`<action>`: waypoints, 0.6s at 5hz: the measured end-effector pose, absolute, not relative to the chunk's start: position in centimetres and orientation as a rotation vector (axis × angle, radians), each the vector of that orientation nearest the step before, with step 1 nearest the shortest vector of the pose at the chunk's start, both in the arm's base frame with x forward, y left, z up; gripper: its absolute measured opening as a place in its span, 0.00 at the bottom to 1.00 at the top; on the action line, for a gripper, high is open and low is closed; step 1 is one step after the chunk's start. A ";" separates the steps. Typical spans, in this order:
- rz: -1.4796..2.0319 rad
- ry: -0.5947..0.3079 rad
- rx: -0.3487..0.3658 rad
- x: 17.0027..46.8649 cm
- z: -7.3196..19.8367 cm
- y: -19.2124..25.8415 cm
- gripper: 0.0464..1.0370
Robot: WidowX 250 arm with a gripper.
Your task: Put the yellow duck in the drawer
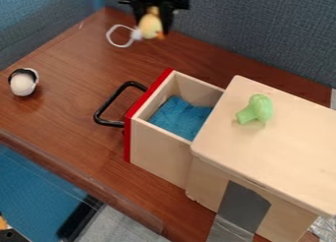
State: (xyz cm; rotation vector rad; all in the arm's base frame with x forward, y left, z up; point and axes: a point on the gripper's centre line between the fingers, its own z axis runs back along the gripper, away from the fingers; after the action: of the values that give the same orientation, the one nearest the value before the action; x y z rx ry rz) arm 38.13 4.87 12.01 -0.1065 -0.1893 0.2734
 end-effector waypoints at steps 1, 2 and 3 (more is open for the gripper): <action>0.196 -0.188 -0.102 36.3 12.4 0.4 0.41; 0.124 -0.167 -0.094 34.8 11.7 -3.4 0.41; 0.107 -0.143 -0.086 33.8 10.3 -5.0 0.41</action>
State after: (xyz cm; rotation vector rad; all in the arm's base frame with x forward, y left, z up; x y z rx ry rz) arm 33.81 -5.02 10.34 -0.0858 -0.1432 0.1067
